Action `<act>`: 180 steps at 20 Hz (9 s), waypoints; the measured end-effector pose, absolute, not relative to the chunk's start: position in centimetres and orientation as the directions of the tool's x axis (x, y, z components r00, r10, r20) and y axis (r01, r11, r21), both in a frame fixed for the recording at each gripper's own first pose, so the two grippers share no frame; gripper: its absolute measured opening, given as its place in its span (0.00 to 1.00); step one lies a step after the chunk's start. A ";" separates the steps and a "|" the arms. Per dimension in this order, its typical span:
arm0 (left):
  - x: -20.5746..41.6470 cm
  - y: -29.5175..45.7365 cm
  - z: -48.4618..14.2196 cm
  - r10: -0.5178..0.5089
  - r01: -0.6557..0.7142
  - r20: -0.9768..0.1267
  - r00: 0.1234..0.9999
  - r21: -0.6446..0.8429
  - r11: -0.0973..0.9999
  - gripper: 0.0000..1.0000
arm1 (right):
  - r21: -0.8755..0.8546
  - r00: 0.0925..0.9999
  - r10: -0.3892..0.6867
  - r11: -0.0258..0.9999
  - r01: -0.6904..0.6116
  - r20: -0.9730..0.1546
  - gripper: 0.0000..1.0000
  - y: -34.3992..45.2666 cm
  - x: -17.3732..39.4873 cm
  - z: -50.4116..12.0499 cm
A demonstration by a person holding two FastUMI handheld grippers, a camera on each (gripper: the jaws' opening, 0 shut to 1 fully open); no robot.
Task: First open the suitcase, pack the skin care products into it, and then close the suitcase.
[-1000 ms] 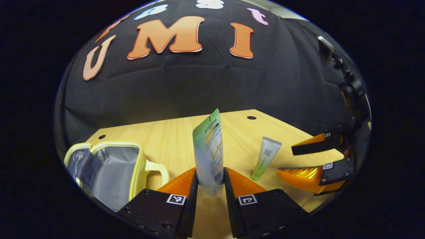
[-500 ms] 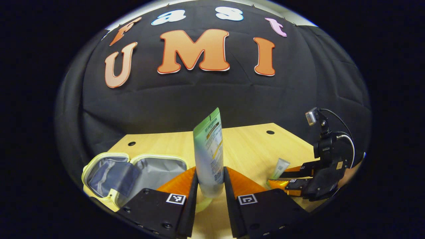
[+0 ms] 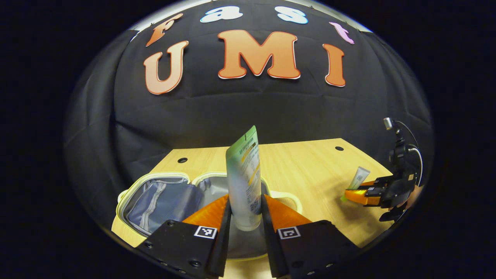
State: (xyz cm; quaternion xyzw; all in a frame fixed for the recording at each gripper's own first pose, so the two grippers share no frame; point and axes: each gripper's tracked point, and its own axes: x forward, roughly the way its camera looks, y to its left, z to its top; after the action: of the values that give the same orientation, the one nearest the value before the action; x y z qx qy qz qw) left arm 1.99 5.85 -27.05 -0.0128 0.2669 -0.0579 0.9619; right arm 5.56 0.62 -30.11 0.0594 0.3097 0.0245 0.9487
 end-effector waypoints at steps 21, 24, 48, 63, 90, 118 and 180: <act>2.1 13.4 -42.1 -0.281 0.185 -0.847 0.450 -0.220 0.958 0.42 | 0.208 0.802 0.203 0.973 -0.101 -0.562 0.32 19.3 7.4 -22.2; 2.7 12.9 -43.3 -0.280 0.197 -0.873 0.398 -0.217 0.956 0.42 | 0.232 0.785 0.217 0.968 -0.097 -0.581 0.32 20.5 7.7 -22.8; 1.6 35.8 -35.6 0.068 -0.187 -0.749 0.659 -0.076 0.979 0.93 | 0.325 0.596 0.287 0.945 -0.047 -0.750 0.34 26.5 11.6 -30.1; 1.6 50.0 -39.3 0.170 -0.485 -0.709 0.684 -0.267 0.833 0.96 | 0.243 0.744 0.111 0.968 0.070 -0.658 0.76 17.4 11.3 -21.1; 5.3 44.6 -22.8 -0.208 -0.181 -0.414 0.886 -0.722 0.668 0.04 | 0.232 0.869 0.043 0.969 0.084 -0.493 0.84 10.7 9.2 -11.1; 4.2 9.0 -11.9 -0.509 0.253 -0.371 0.776 -0.557 0.791 0.04 | 0.224 0.878 0.095 0.974 0.014 -0.469 0.84 -0.8 3.8 -14.9; 5.7 -3.9 -5.7 -0.128 0.122 -0.073 0.989 -0.088 0.989 0.94 | 0.010 0.996 -0.018 1.000 0.017 0.083 0.89 -6.2 0.8 -0.5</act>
State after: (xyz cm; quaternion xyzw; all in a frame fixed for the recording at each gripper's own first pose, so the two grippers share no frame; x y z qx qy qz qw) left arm 5.65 -3.88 -5.68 -0.0416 0.0393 -0.0628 0.9964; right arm 0.78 -6.15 -0.54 0.0044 -0.0417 -0.0087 0.9991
